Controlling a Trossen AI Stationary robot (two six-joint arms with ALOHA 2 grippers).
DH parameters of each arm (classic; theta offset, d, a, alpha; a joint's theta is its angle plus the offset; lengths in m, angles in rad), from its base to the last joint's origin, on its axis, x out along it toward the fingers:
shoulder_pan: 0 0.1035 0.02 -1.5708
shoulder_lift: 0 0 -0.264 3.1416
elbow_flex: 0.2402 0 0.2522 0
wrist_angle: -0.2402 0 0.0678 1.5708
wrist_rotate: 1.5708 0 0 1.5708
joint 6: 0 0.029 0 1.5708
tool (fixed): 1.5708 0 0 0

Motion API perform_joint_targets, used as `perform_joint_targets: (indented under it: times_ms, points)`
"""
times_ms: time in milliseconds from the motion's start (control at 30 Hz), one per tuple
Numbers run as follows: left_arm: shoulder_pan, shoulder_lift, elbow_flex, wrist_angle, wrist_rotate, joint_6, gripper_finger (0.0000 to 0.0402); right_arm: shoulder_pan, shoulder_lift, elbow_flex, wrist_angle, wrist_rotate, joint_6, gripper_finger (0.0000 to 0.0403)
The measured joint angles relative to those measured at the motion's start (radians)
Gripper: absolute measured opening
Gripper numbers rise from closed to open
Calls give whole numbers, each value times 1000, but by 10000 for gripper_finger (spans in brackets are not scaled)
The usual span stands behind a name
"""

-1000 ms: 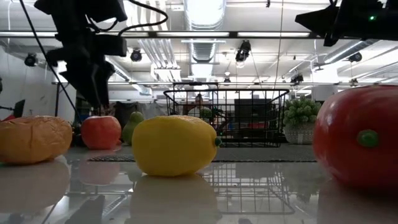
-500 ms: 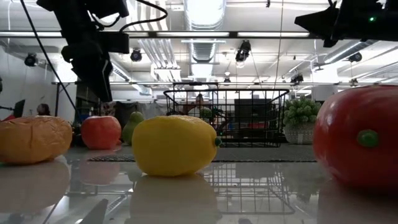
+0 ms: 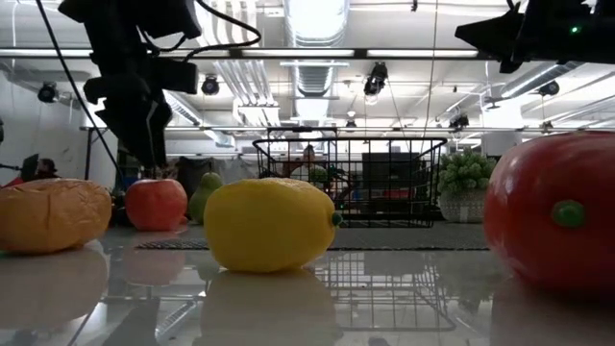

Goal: Build produce basket
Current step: Put the apple into the wire basket

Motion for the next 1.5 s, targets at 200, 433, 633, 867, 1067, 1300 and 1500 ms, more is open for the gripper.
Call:
perform_joint_targets:
  times_ms: [200, 433, 633, 867, 1067, 1300, 1500]
  points:
    - [0, 17, -38, 36, 0, 13, 382, 0, 0, 0, 0, 0, 0, 18]
    - [9, 84, -38, 66, -29, 47, 382, 0, 0, 0, -1, 0, 1, 18]
    - [13, 150, -38, 72, -24, 52, 380, 0, 0, 0, -1, 0, 2, 18]
    - [13, 176, -38, 72, -25, 52, 321, 0, 0, 0, -1, 0, 2, 18]
    - [13, 152, -20, 45, -20, 28, 287, 0, 0, 0, -1, 0, 2, 18]
    - [12, 152, 204, -68, 34, -133, 286, 0, 0, 0, -1, 0, -4, 18]
    - [11, 214, 496, -130, 57, -193, 285, 0, 0, 0, -1, 0, -13, 18]
